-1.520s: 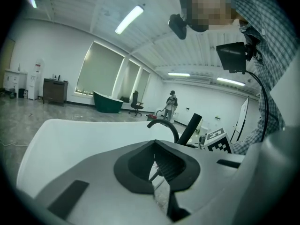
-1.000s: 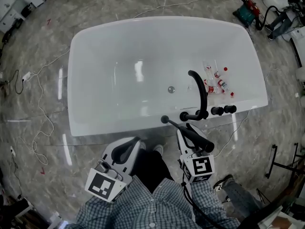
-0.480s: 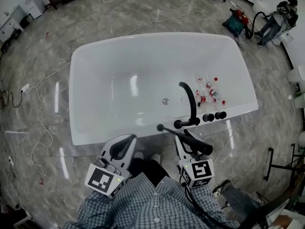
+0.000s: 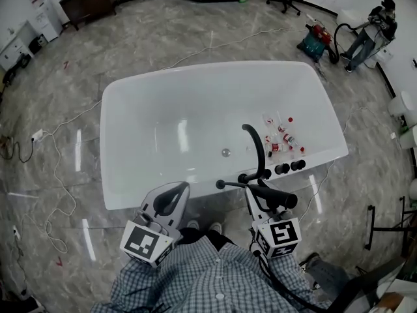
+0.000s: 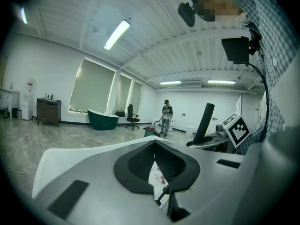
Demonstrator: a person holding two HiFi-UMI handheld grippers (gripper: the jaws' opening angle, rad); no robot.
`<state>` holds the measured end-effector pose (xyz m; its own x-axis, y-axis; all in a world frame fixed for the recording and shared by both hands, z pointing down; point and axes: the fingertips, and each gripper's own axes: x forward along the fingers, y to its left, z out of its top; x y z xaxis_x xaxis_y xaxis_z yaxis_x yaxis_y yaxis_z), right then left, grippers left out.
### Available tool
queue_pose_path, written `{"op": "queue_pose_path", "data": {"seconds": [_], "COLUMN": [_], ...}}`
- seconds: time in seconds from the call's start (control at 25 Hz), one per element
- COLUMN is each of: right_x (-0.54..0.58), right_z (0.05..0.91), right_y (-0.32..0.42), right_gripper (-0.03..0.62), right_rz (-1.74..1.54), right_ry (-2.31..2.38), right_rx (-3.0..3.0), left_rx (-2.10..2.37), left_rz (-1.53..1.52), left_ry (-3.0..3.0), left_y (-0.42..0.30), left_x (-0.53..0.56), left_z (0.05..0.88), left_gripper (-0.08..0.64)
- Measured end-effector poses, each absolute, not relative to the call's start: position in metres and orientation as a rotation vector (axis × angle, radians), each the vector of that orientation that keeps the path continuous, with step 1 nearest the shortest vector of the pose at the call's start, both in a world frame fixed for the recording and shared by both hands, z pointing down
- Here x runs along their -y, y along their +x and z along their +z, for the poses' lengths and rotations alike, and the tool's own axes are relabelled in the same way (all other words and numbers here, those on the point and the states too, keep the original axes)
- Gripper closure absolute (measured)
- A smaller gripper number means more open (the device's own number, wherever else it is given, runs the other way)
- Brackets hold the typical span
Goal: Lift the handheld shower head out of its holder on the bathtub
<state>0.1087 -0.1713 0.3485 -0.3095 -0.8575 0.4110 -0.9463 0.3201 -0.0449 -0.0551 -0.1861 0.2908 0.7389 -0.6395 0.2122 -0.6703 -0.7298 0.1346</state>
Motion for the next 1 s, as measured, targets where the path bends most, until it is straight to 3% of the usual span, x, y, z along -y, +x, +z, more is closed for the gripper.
{"op": "queue_pose_path", "data": {"seconds": [1.0], "right_x": [0.171], "right_z": [0.269], "right_y": [0.151], "right_gripper": [0.457], "right_rz": [0.311], "right_ry": [1.795], "right_rx": [2.333], "left_rx": [1.038], "left_rz": [0.136], "left_ry": [2.846], "left_y": [-0.041], "left_x": [0.2], "left_z": [0.248], "left_gripper": [0.554]}}
